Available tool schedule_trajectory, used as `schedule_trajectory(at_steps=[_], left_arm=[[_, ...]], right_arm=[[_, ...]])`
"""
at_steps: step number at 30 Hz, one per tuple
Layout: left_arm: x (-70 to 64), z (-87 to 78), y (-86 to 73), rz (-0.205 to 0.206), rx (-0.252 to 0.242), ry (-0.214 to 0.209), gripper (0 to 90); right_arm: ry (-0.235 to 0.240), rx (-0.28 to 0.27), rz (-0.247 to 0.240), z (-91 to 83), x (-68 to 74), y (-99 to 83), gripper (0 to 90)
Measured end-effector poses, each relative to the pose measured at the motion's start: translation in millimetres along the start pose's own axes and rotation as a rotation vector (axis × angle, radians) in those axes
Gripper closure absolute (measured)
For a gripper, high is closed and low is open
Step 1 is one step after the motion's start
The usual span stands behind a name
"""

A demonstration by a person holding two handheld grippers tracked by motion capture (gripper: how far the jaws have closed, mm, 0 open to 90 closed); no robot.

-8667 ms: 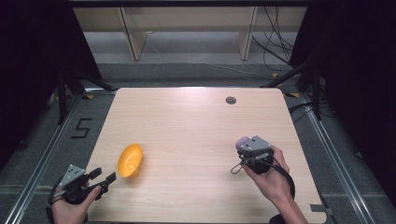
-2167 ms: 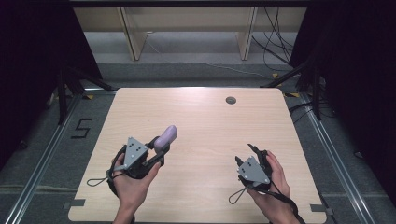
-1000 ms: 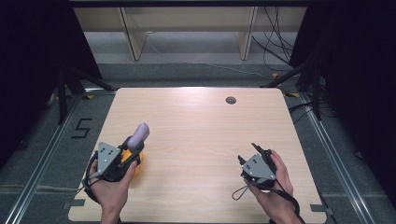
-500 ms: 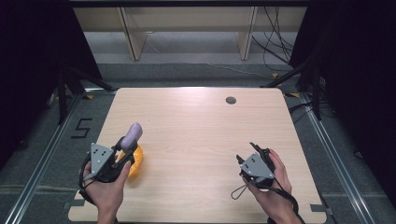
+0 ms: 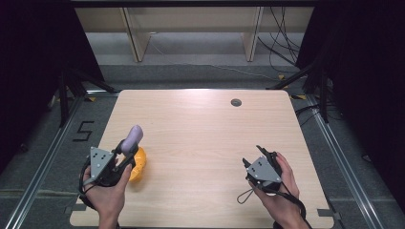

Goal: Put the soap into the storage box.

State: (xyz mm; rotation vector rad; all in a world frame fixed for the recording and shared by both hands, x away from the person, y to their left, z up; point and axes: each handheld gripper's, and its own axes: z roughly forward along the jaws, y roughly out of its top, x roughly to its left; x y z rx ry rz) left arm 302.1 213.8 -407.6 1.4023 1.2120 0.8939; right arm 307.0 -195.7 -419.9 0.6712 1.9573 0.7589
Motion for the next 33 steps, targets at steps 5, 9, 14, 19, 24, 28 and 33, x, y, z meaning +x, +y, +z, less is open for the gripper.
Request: schedule_trajectory(at_steps=[5,9,14,19,24,28,33], left_arm=[[2.9,0.0,-0.1,0.0,-0.007,0.01,58.7],[5.0,0.6,-1.2,-0.002,-0.009,0.019,58.6],[6.6,2.4,-4.4,-0.001,-0.005,0.029,58.7],[8.0,4.0,-7.6,-0.005,-0.001,0.041,58.7],[9.2,5.3,-9.7,0.005,0.005,0.05,58.6],[11.0,6.6,-11.9,0.008,0.011,0.063,58.6],[11.6,9.0,-16.3,0.014,0.019,0.085,58.7]], right_arm=[[0.001,-0.001,0.0,0.1,0.0,0.1,41.1],[0.006,0.003,0.008,-0.2,0.8,0.3,41.1],[0.008,0.003,0.006,0.2,0.7,0.5,41.1],[0.012,0.002,0.008,0.3,0.9,0.6,41.1],[0.011,-0.002,0.001,1.1,0.9,1.0,41.1],[0.012,-0.002,0.002,1.0,1.2,1.3,41.1],[0.012,-0.004,0.0,1.1,1.0,1.3,41.1]])
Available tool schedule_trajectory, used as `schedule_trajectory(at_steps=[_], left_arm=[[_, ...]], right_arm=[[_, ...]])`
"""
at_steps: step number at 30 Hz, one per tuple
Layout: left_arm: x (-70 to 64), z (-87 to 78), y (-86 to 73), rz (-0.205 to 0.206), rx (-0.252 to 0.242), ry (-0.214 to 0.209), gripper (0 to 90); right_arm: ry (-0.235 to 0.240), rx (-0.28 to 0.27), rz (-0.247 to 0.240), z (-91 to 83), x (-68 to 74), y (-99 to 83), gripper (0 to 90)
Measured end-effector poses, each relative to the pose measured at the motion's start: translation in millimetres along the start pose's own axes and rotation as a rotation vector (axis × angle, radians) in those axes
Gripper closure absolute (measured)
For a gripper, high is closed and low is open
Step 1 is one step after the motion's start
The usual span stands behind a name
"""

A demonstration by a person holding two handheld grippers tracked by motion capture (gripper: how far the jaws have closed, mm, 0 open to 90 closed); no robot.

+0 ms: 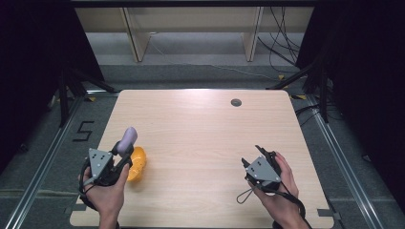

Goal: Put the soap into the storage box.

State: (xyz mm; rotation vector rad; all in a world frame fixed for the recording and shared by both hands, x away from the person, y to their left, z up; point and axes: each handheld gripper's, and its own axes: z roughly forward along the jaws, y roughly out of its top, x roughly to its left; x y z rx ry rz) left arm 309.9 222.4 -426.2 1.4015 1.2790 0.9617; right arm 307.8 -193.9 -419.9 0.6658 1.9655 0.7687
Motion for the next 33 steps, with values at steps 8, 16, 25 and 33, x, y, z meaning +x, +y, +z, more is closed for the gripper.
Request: schedule_trajectory(at_steps=[8,16,25,33], left_arm=[[0.0,4.3,-6.2,0.018,0.023,0.025,58.7],[0.4,8.4,-13.7,0.025,0.044,0.053,58.7],[3.0,13.3,-23.8,0.029,0.075,0.083,58.7],[1.9,19.0,-31.7,0.02,0.098,0.094,58.7]], right_arm=[[-0.001,0.0,-0.003,0.1,0.4,0.3,41.1],[0.002,0.001,-0.004,0.2,0.7,0.4,41.1],[0.009,0.003,-0.005,0.8,2.2,0.9,41.1],[0.013,0.007,0.003,0.6,2.3,0.6,41.1]])
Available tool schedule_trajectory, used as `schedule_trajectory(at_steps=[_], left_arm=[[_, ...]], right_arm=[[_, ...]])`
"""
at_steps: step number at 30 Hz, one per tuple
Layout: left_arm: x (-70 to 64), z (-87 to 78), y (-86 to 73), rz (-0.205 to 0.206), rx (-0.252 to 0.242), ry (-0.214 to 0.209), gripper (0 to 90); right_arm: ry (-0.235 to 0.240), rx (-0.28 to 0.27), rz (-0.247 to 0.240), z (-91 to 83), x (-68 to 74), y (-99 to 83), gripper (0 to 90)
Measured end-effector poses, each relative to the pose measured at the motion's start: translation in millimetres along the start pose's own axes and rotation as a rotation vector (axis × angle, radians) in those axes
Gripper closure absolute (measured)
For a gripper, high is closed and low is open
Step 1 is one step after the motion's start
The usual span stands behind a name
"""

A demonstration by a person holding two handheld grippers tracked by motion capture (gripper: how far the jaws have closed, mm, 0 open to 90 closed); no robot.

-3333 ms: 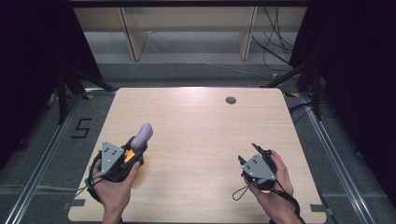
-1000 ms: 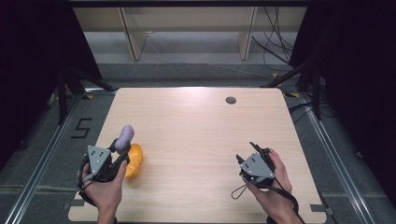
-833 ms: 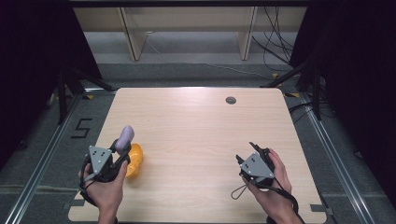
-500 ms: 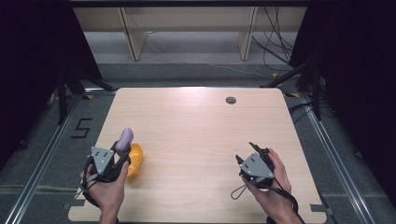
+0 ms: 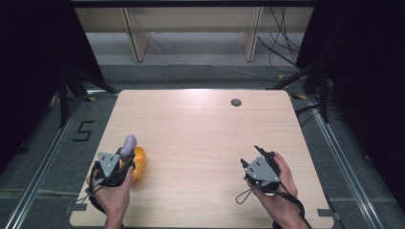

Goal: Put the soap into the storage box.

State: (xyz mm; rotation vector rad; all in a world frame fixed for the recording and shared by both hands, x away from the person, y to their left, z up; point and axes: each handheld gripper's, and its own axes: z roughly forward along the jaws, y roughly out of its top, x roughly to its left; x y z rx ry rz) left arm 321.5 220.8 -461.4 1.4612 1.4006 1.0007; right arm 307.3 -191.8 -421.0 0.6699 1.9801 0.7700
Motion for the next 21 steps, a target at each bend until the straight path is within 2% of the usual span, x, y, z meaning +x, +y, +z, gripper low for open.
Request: schedule_trajectory(at_steps=[15,21], left_arm=[[0.6,7.8,-10.1,0.006,0.037,0.006,58.7],[-0.2,12.2,-13.1,0.009,0.066,-0.001,58.7]], right_arm=[[-0.001,-0.001,-0.001,-0.4,0.0,0.0,41.1],[-0.001,-0.001,-0.002,-0.8,0.0,0.0,41.1]])
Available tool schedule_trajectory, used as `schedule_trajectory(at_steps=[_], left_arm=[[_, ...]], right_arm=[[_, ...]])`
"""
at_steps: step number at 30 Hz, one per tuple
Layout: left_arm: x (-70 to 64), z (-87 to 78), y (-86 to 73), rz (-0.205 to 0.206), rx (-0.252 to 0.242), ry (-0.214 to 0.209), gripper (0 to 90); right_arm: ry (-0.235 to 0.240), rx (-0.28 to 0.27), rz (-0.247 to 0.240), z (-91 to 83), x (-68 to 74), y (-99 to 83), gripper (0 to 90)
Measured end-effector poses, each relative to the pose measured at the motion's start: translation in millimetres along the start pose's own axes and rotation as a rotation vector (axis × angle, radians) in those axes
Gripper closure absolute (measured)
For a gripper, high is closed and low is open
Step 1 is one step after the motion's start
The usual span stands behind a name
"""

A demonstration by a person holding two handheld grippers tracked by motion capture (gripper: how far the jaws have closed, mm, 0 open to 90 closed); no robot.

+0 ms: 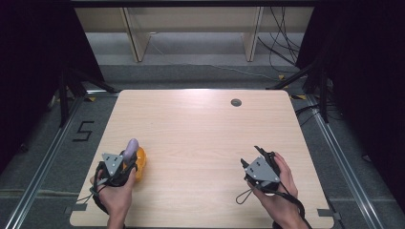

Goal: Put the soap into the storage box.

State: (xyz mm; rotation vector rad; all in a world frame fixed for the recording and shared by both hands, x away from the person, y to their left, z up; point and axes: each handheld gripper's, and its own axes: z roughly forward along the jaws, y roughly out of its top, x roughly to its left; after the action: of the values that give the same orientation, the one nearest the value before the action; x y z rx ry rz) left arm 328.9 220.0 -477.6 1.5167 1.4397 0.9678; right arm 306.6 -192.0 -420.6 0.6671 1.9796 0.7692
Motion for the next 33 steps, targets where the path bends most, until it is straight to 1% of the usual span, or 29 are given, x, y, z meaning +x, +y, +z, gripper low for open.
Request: schedule_trajectory(at_steps=[4,5,6,7,8,13,14,15,17,20,25,33], left_arm=[[-0.7,2.8,-1.5,0.002,0.019,0.003,58.6],[-0.9,3.9,-2.2,-0.004,0.021,0.003,58.6],[-0.6,4.5,-2.6,0.004,0.026,0.002,58.6],[-0.8,5.3,-3.5,-0.001,0.028,0.002,58.6],[-0.8,5.3,-3.8,0.004,0.037,0.006,58.6],[-1.2,7.4,-5.8,0.002,0.048,0.008,58.6],[-1.1,7.9,-6.2,0.0,0.05,0.004,58.6],[-1.0,8.0,-6.4,0.008,0.054,0.003,58.6],[-1.7,8.8,-7.5,0.005,0.059,0.005,58.6],[-1.8,9.2,-8.6,0.014,0.071,0.001,58.5],[-2.3,10.1,-10.8,0.006,0.094,0.007,58.4],[-2.5,9.6,-10.1,0.014,0.122,0.003,58.3]], right_arm=[[-0.001,0.001,0.0,0.2,-0.1,0.0,41.1],[-0.001,0.001,0.0,0.2,-0.1,-0.1,41.1],[-0.002,0.0,-0.002,0.2,-0.3,0.0,41.1],[0.0,0.0,0.0,0.1,-0.1,0.0,41.1],[0.001,0.0,0.0,0.1,-0.1,0.0,41.0],[-0.005,-0.005,-0.007,0.4,-1.0,0.0,41.0],[-0.006,-0.005,-0.007,0.4,-1.0,0.0,41.0],[0.002,0.0,0.001,0.1,-0.1,0.0,41.0],[-0.004,-0.005,-0.007,0.4,-0.5,0.1,41.0],[-0.004,-0.005,-0.007,0.3,-0.3,0.3,41.0],[0.0,-0.002,-0.004,0.6,0.2,0.4,40.9],[0.004,-0.003,-0.007,1.2,0.7,0.8,40.7]])
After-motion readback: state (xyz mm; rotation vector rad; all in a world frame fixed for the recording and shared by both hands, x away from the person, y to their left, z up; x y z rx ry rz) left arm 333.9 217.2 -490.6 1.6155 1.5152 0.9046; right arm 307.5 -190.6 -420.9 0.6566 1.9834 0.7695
